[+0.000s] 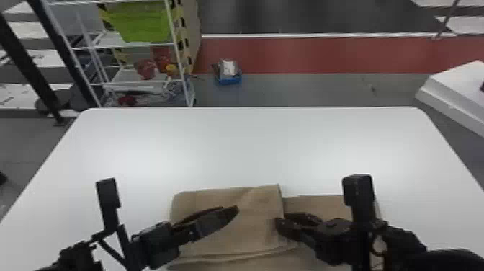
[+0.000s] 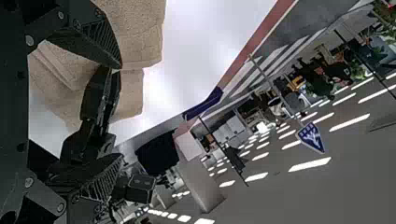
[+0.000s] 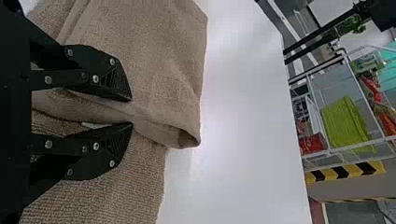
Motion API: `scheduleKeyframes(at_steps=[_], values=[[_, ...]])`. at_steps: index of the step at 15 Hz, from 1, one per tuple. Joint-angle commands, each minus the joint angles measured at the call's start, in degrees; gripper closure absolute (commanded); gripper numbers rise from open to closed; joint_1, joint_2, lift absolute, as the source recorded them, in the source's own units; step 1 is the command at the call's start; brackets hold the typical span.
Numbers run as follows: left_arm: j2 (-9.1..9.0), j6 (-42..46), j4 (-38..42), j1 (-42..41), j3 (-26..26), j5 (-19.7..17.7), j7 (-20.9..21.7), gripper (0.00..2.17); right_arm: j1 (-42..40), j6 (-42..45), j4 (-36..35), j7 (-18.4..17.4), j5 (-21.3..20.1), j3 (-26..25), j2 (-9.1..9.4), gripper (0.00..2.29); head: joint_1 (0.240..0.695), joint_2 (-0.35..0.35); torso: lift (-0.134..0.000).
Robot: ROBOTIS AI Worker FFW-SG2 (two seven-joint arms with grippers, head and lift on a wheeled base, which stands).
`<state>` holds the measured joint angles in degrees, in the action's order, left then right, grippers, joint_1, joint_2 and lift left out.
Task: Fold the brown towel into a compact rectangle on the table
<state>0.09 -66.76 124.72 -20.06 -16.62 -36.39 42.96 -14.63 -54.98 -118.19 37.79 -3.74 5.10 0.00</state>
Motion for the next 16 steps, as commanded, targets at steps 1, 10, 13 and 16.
scheduleKeyframes(at_steps=[1, 10, 13, 16], values=[[-0.24, 0.0, 0.1, -0.1, 0.0, 0.0, 0.0, 0.27, -0.1, 0.0, -0.4, 0.0, -0.1, 0.3, 0.05, 0.83, 0.695, 0.057, -0.124], [-0.24, 0.0, 0.1, -0.2, 0.1, 0.1, 0.0, 0.27, -0.9, 0.5, -2.9, -0.2, -0.3, 1.3, 0.05, 1.23, 0.695, 0.067, -0.124], [-0.24, 0.0, 0.2, -0.4, 0.1, 0.1, 0.1, 0.27, -2.7, -2.3, -8.4, 0.0, 0.2, 1.8, 0.05, 1.23, 0.695, 0.074, -0.124], [-0.24, -0.2, 0.3, -0.8, -0.3, 0.0, 0.2, 0.27, -3.8, -5.6, -11.7, -0.5, -0.8, 2.3, 0.05, 1.23, 0.695, 0.082, -0.124]])
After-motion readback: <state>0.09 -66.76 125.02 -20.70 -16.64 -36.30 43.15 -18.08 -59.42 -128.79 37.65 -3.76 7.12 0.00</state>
